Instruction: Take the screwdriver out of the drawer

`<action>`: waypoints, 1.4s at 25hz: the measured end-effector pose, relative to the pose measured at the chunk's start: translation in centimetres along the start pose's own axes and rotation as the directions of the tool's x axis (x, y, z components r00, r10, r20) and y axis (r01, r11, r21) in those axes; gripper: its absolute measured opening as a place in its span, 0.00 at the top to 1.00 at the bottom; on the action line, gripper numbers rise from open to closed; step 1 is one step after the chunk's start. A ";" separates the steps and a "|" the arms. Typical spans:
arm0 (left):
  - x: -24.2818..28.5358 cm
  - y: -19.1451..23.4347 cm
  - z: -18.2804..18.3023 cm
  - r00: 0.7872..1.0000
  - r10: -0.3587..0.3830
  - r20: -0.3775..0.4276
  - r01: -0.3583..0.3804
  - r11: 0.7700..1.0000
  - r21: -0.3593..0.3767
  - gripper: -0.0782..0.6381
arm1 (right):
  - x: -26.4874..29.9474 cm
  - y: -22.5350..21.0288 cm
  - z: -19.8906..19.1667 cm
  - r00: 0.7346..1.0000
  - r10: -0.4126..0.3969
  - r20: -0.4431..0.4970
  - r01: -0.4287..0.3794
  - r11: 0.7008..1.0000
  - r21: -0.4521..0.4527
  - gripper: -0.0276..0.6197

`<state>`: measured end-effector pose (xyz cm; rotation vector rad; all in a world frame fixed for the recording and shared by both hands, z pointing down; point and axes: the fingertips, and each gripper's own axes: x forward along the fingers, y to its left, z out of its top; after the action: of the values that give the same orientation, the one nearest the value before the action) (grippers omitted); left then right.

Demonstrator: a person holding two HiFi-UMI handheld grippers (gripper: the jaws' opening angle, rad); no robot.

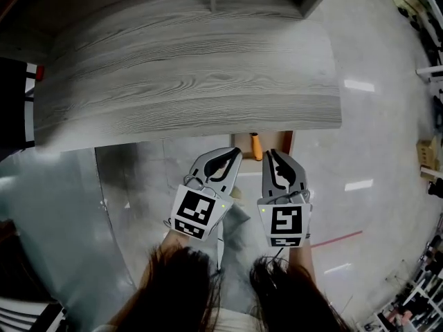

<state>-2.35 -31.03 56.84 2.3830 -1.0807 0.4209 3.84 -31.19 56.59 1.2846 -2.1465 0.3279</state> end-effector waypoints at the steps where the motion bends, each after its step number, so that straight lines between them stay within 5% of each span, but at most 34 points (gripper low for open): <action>1: 0.4 0.1 -0.5 1.000 -0.003 -0.007 0.003 1.000 -0.006 0.87 | 0.5 0.1 -0.5 1.000 0.005 -0.008 -0.005 1.000 0.001 0.91; 20: 4.0 3.4 -6.2 0.996 -0.030 -0.081 0.026 0.998 -0.061 0.87 | 8.0 1.4 -6.8 0.986 0.034 -0.163 -0.036 0.999 -0.009 0.91; 35: 5.3 5.9 -8.7 0.993 -0.014 -0.115 0.006 0.997 -0.072 0.87 | 11.3 0.7 -11.5 0.946 0.018 -0.325 -0.026 0.999 -0.021 0.84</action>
<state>-4.16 -32.88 68.33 2.2710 -1.0144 0.5008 3.69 -33.14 72.59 1.1058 -1.8796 0.4849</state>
